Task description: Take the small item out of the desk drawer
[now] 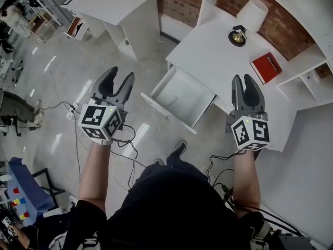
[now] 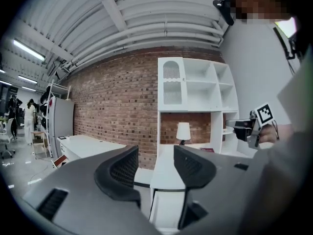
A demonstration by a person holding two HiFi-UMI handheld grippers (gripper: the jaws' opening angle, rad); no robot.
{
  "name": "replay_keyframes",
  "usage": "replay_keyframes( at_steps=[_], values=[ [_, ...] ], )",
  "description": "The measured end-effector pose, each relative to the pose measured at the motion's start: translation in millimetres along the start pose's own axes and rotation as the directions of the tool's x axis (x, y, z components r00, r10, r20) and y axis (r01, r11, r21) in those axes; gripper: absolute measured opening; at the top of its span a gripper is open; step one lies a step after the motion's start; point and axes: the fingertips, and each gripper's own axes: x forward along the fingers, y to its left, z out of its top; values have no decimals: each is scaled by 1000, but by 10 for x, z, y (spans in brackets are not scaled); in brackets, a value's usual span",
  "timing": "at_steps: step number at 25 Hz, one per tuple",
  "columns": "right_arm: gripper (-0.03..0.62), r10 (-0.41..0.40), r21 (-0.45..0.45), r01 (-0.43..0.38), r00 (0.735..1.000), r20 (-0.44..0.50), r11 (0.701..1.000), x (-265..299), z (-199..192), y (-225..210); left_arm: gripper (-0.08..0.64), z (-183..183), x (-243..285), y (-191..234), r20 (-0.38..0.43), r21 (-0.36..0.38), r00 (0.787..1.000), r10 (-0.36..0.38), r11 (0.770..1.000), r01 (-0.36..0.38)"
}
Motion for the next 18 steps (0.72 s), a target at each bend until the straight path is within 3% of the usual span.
replay_keyframes(
  at_steps=[10, 18],
  values=[
    [124, 0, 51, 1, 1000, -15, 999, 216, -198, -534, 224, -274, 706, -289, -98, -5, 995, -35, 999, 34],
    [115, -96, 75, 98, 995, -33, 992, 117, -358, -986, 223, -1033, 1277, -537, -233, 6, 966, -110, 993, 115]
  ],
)
